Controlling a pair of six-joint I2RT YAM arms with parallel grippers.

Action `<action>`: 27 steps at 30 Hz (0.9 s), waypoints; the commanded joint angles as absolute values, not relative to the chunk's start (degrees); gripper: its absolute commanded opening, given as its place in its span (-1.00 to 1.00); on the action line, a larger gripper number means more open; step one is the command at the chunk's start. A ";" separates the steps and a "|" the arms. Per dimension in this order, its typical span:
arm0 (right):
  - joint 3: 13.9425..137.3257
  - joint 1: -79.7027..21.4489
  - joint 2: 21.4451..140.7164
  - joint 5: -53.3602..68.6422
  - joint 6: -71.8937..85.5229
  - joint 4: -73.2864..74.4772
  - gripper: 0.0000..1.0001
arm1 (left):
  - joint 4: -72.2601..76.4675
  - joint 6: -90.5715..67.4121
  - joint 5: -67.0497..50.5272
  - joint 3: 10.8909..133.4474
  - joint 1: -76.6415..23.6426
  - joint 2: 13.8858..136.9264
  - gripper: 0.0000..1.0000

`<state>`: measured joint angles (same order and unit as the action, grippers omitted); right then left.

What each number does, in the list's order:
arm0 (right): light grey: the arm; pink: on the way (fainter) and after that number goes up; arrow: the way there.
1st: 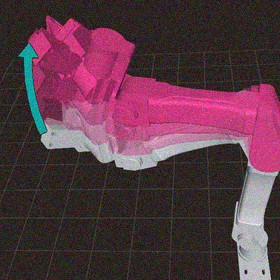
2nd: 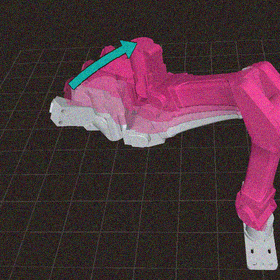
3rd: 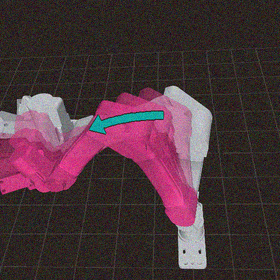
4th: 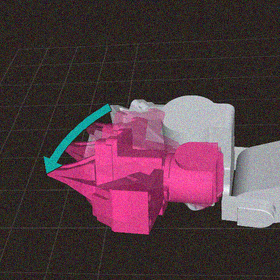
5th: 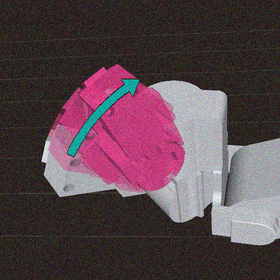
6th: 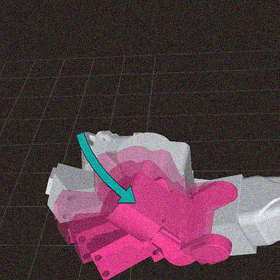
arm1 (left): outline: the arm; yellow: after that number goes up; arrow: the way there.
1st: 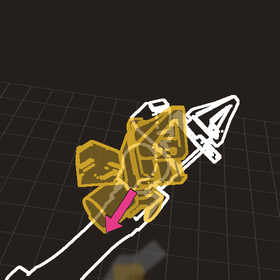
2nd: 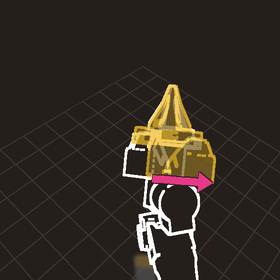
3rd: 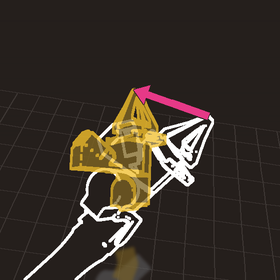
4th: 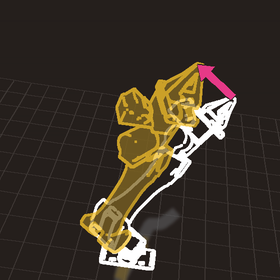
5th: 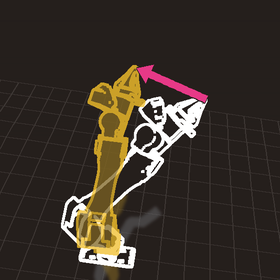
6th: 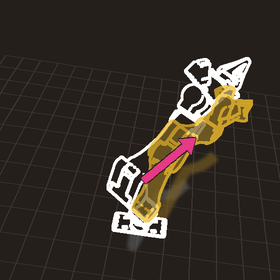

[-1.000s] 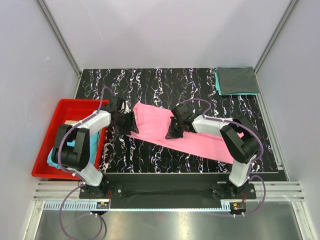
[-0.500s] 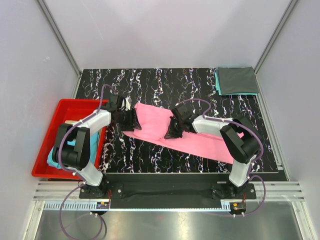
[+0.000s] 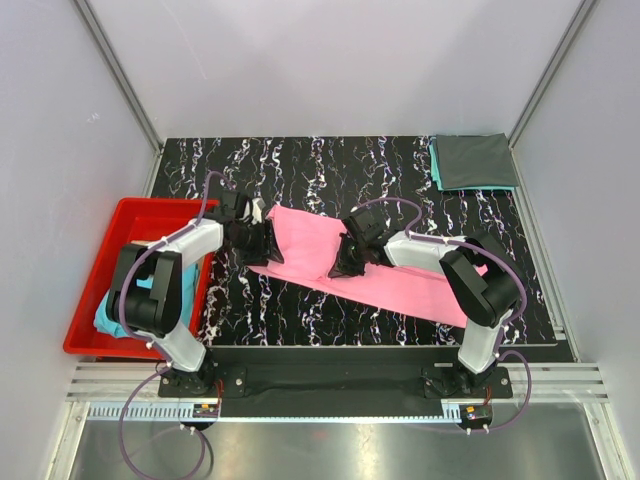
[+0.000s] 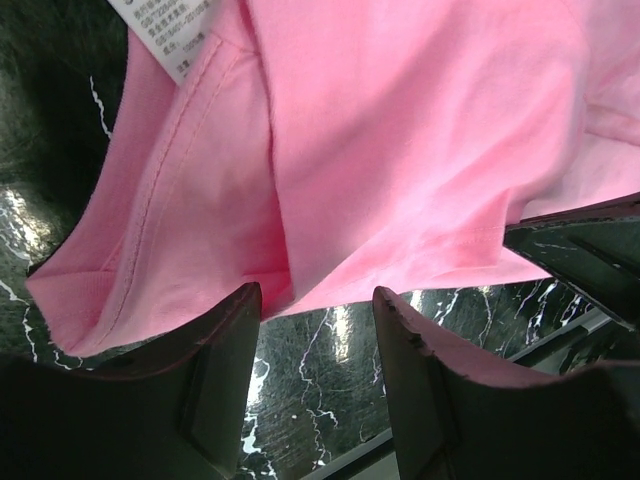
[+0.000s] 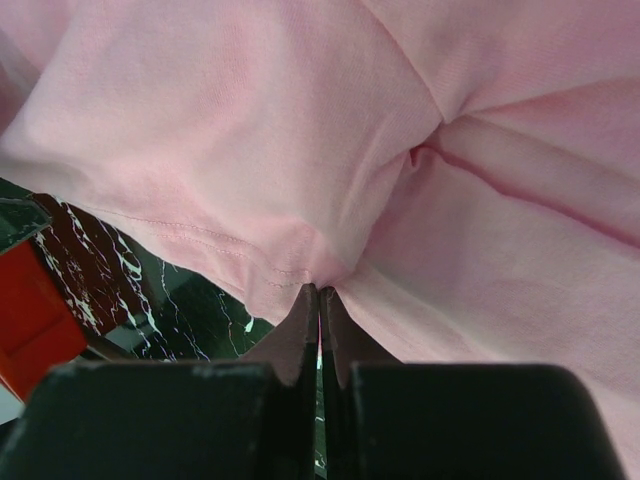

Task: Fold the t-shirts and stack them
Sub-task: Fold the tshirt

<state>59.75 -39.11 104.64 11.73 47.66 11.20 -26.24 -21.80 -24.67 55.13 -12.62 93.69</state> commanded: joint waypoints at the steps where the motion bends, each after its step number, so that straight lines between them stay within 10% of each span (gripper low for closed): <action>1: 59.41 -39.73 102.39 13.01 48.25 9.14 -1.00 | -27.25 -20.48 -23.73 55.99 -12.57 95.01 0.07; 27: 58.89 -39.73 98.53 13.27 48.34 10.90 -1.00 | -30.15 -24.35 -32.08 54.05 -13.10 87.98 0.05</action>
<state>59.37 -39.13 101.01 13.08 47.86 10.61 -29.47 -23.22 -29.78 54.70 -12.95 88.84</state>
